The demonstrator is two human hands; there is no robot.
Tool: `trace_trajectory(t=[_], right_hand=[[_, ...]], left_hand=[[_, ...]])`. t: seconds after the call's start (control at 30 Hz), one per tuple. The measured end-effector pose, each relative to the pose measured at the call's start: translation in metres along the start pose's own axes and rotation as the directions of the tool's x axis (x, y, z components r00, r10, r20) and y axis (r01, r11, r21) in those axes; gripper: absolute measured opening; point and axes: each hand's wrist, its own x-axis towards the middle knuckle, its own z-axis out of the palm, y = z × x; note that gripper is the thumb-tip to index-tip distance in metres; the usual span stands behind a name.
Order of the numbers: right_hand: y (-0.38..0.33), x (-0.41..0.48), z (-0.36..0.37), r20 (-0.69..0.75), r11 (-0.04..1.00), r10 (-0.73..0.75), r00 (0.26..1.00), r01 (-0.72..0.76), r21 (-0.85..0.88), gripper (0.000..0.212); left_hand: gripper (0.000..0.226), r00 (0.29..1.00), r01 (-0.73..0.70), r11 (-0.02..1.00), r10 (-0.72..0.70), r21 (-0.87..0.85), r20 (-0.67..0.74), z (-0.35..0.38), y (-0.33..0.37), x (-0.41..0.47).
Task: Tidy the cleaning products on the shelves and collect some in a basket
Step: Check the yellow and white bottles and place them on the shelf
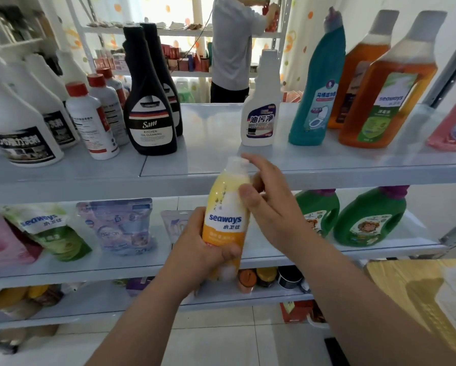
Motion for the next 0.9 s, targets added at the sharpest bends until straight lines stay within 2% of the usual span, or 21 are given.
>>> trace_trajectory(t=[0.07,0.13,0.2,0.27,0.37,0.5,0.6,0.67,0.73,0.77,0.83,0.9], right_hand=[[0.008,-0.009,0.007,0.082,0.991,0.044,0.996,-0.054,0.120,0.051],[0.011,-0.013,0.015,0.120,0.978,0.051,0.991,-0.074,0.194,0.048],[0.009,-0.010,0.018,0.106,0.958,0.069,0.992,-0.096,0.270,0.046],[0.006,-0.002,0.016,0.110,0.946,0.086,0.990,-0.116,0.304,0.049],[0.004,0.016,0.010,0.169,0.964,0.095,0.981,-0.133,0.230,0.078],[0.005,0.044,0.010,0.142,0.980,0.125,0.982,-0.145,0.138,0.111],[0.010,0.065,0.017,0.021,0.982,0.114,0.993,-0.116,0.150,0.110],[0.014,0.077,0.019,-0.048,0.981,0.100,0.994,-0.091,0.169,0.105],[0.021,0.086,0.018,-0.090,0.980,0.108,0.990,-0.091,0.180,0.106],[0.025,0.090,0.018,-0.102,0.980,0.113,0.988,-0.094,0.174,0.107],[0.032,0.099,0.018,-0.109,0.985,0.117,0.987,-0.101,0.139,0.113],[0.037,0.109,0.022,-0.108,0.991,0.115,0.987,-0.107,0.079,0.118]], left_hand=[[0.097,0.993,-0.005,0.999,-0.001,-0.052,-0.122,0.002,0.012,0.003],[0.079,0.979,-0.001,0.998,-0.013,-0.066,-0.205,0.001,0.023,0.008],[0.057,0.973,-0.021,0.998,0.007,-0.060,-0.231,-0.001,0.033,0.016],[0.044,0.972,-0.029,0.992,0.001,-0.120,-0.233,-0.002,0.041,0.027],[0.042,0.977,-0.016,0.989,-0.016,-0.145,-0.214,-0.006,0.053,0.046],[0.049,0.978,-0.036,0.983,-0.004,-0.182,-0.210,-0.011,0.069,0.072],[0.030,0.982,-0.057,0.995,0.041,-0.080,-0.185,-0.016,0.076,0.097],[0.028,0.983,-0.140,0.987,0.147,0.073,-0.112,-0.034,0.067,0.108],[0.037,0.967,-0.241,0.906,0.255,0.348,0.006,-0.056,0.053,0.101],[0.046,0.954,-0.265,0.814,0.297,0.517,0.022,-0.066,0.045,0.098],[0.058,0.926,-0.277,0.546,0.372,0.791,0.067,-0.080,0.031,0.097],[0.051,0.925,-0.252,0.329,0.358,0.910,0.127,-0.084,0.023,0.098]])
